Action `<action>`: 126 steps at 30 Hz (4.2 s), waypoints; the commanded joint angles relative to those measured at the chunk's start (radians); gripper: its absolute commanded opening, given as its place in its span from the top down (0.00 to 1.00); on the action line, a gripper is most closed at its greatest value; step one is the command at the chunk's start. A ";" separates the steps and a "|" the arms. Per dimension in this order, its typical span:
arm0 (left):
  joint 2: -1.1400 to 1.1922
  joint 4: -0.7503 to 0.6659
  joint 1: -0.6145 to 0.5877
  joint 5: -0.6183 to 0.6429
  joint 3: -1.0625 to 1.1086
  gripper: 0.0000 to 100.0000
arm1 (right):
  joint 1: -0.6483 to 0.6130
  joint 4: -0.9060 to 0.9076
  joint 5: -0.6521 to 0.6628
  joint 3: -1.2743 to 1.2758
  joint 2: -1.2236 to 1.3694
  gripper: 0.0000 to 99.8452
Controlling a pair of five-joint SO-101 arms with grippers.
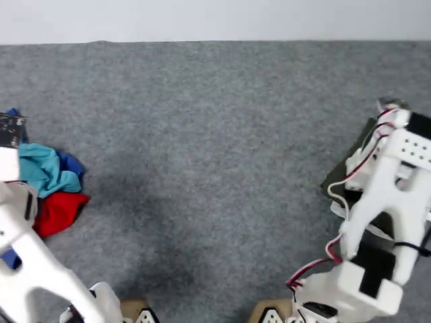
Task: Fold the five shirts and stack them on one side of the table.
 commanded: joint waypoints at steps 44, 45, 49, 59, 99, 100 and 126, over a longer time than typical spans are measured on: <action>0.048 -0.713 0.143 0.103 -0.415 0.99 | -0.030 0.044 -0.044 0.160 -0.119 0.99; 0.015 -0.741 0.178 0.143 -0.415 0.99 | -0.030 0.044 -0.044 0.160 -0.119 0.99; -0.089 -0.856 0.356 0.222 -0.415 0.99 | -0.030 0.044 -0.044 0.160 -0.119 0.99; -0.143 -0.914 0.921 0.180 -0.381 0.99 | -0.030 0.044 -0.044 0.160 -0.119 0.99; -0.114 -0.948 -0.226 0.048 0.423 0.78 | -1.173 -0.136 -0.044 -0.307 0.272 0.81; -0.114 -0.948 -0.229 0.048 0.426 0.78 | -1.202 -0.136 -0.044 -0.345 0.314 0.81; -0.114 -0.945 -0.233 0.052 0.426 0.78 | -1.158 0.048 0.054 -0.776 0.874 0.99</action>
